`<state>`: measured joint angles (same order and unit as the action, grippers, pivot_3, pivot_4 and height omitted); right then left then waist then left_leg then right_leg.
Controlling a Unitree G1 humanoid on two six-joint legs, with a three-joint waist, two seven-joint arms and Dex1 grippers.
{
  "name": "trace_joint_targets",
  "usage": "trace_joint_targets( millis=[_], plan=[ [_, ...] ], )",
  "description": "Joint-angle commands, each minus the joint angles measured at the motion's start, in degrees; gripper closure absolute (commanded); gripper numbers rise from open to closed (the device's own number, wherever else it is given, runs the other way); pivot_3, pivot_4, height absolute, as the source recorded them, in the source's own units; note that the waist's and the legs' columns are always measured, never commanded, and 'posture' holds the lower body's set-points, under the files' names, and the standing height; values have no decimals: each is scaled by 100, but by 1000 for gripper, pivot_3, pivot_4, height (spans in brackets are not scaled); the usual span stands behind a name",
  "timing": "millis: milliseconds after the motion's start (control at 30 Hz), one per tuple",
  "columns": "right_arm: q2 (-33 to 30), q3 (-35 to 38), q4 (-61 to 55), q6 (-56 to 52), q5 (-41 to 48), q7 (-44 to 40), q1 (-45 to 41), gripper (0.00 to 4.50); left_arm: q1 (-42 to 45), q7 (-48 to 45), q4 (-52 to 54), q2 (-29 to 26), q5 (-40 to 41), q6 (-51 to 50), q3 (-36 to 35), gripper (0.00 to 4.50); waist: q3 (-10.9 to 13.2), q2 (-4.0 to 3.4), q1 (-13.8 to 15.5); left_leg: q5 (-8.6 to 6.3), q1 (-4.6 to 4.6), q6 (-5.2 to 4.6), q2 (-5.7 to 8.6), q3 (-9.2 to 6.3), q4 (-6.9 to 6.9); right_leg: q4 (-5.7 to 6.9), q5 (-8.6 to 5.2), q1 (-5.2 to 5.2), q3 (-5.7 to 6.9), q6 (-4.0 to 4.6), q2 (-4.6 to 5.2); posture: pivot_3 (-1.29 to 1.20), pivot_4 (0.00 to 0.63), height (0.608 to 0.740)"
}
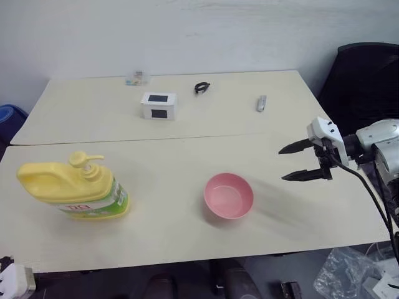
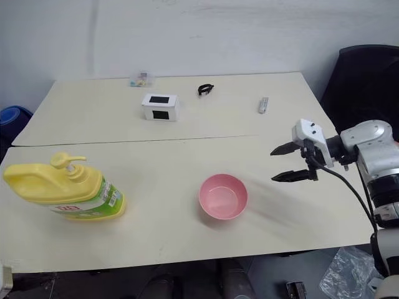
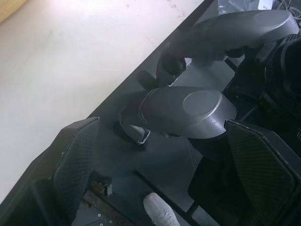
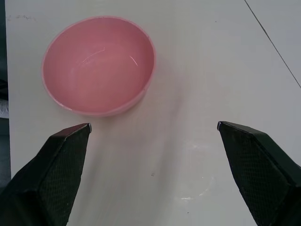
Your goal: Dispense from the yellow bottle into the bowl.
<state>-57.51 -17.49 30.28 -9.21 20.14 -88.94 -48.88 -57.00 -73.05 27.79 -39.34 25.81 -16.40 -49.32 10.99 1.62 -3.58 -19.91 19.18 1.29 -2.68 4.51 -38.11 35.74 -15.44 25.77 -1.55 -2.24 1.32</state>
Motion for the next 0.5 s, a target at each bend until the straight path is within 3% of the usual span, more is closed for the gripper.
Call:
trace_joint_targets(
  millis=[33,233,433,500],
  plan=[
    [1,138,-19,16,-18,-356,-103,0,-149,-52,-3,18,-4,100,-159,7,1,2,0,0,0,0,0,1,0,0,0,0,-1,0,0,0,150,740],
    [71,238,-44,-1,-128,-355,-85,0,358,390,201,-1,407,-221,-198,7,1,4,0,-1,0,-2,0,13,0,2,3,6,-18,-6,0,0,150,740],
    [1,509,-331,-502,-31,-290,36,0,905,559,650,-399,1778,-1263,-540,7,2,7,7,-1,2,-2,-2,16,-1,7,16,10,-25,-27,4,0,150,740],
    [-115,711,-791,-741,118,-285,266,0,1106,636,801,-643,2245,-1606,-706,7,2,8,13,-1,1,-2,-2,16,-1,14,49,13,-26,-85,4,0,150,740]
  ],
)
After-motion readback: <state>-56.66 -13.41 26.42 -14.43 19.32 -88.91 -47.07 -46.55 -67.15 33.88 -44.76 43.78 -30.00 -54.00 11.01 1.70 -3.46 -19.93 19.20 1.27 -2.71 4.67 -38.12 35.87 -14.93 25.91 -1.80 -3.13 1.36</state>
